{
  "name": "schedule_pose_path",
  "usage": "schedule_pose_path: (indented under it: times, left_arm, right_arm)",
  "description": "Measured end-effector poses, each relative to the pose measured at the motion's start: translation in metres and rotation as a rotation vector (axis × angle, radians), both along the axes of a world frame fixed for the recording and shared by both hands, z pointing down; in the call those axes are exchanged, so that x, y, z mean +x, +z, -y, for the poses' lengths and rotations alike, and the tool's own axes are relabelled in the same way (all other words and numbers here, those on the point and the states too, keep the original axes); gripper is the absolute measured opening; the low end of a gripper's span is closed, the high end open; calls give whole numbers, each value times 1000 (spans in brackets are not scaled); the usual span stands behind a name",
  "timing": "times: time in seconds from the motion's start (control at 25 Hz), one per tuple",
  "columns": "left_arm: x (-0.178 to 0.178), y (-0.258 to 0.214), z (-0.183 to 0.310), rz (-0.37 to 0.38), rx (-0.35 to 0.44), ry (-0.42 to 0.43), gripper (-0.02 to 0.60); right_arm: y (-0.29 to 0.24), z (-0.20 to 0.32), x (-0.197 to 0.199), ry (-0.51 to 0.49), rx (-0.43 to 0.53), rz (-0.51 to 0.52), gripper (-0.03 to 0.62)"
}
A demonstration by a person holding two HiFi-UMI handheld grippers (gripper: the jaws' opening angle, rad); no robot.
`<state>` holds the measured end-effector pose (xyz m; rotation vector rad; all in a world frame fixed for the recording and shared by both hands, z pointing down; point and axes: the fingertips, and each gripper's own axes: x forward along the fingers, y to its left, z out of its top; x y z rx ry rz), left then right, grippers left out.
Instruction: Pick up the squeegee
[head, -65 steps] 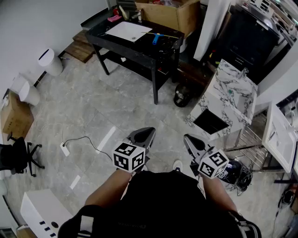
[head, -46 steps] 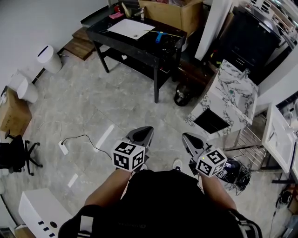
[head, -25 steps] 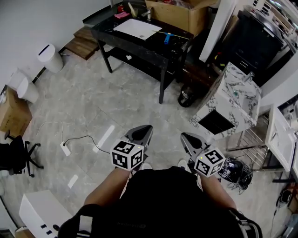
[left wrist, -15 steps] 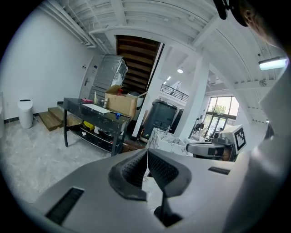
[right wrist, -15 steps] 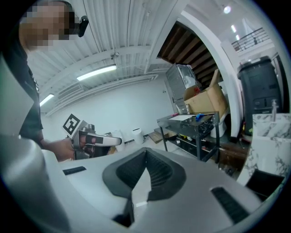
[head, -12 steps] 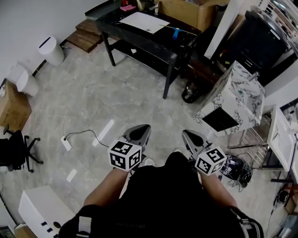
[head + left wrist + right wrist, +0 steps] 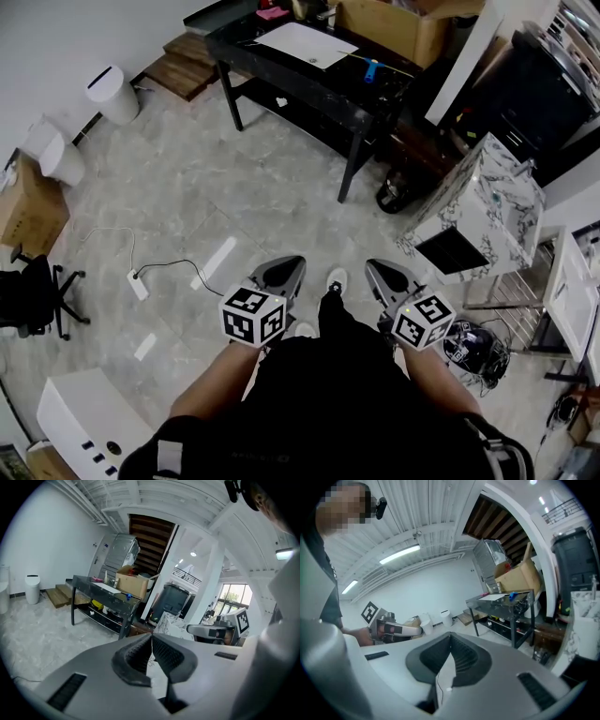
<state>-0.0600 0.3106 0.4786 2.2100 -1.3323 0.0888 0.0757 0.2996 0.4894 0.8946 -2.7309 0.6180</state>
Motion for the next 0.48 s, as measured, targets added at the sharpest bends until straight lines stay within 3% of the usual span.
schedule_pose_path:
  times: [0.48]
  left_arm:
    - [-13,-13,70,34,20,-20,18]
  right_arm:
    - [-2,76,-16,-5,-23,45,8]
